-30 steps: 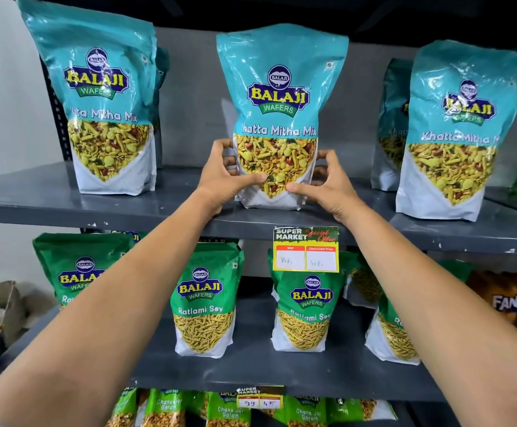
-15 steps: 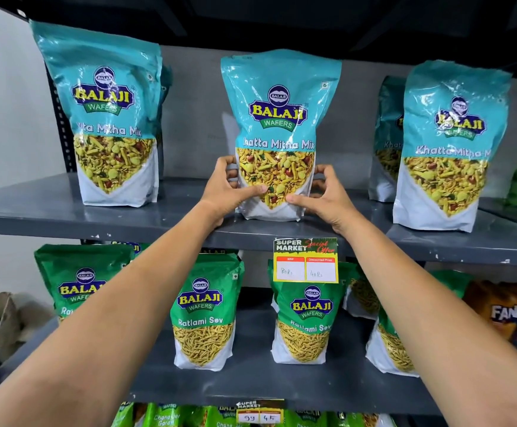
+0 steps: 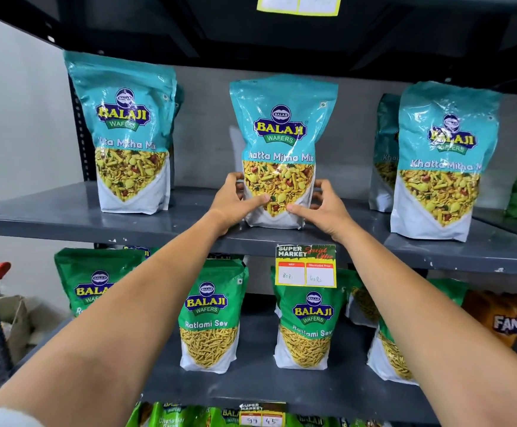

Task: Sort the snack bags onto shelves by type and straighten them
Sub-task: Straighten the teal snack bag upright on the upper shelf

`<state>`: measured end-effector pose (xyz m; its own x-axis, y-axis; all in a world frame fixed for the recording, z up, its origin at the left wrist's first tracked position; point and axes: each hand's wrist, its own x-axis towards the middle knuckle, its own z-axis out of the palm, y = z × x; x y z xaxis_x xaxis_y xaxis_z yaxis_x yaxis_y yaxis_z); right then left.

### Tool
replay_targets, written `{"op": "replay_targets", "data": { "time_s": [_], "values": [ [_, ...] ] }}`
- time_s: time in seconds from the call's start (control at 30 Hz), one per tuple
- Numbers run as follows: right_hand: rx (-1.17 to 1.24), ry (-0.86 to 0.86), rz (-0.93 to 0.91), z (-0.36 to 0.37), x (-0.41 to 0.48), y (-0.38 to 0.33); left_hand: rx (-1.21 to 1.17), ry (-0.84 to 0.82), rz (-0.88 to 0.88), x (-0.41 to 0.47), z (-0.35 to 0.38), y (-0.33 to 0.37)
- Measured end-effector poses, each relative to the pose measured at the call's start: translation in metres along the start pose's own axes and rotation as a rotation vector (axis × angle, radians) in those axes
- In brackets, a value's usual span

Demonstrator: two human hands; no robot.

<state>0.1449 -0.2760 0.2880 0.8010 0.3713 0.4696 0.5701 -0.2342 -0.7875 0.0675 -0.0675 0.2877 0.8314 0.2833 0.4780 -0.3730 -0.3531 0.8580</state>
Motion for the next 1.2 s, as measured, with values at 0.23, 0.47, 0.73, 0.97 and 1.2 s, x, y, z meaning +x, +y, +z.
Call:
{"op": "replay_targets", "data": {
  "time_s": [0.23, 0.47, 0.73, 0.97, 1.2],
  "values": [
    [0.270, 0.171, -0.010, -0.005, 0.013, -0.024, -0.177, 0.177, -0.046, 0.010, -0.014, 0.032],
    [0.405, 0.446, 0.029, -0.009, 0.060, -0.065, -0.205, 0.321, -0.071, 0.054, -0.017, 0.065],
    [0.510, 0.401, 0.024, -0.011, 0.063, -0.057, -0.277, 0.437, -0.063, 0.069, -0.011, 0.059],
    [0.440, 0.355, -0.017, -0.019, 0.062, -0.057, -0.321, 0.508, 0.011, 0.068, -0.005, 0.068],
    [0.302, 0.438, -0.087, -0.031, 0.063, -0.048, -0.114, 0.433, 0.048, 0.070, -0.027, 0.072]
  ]
}}
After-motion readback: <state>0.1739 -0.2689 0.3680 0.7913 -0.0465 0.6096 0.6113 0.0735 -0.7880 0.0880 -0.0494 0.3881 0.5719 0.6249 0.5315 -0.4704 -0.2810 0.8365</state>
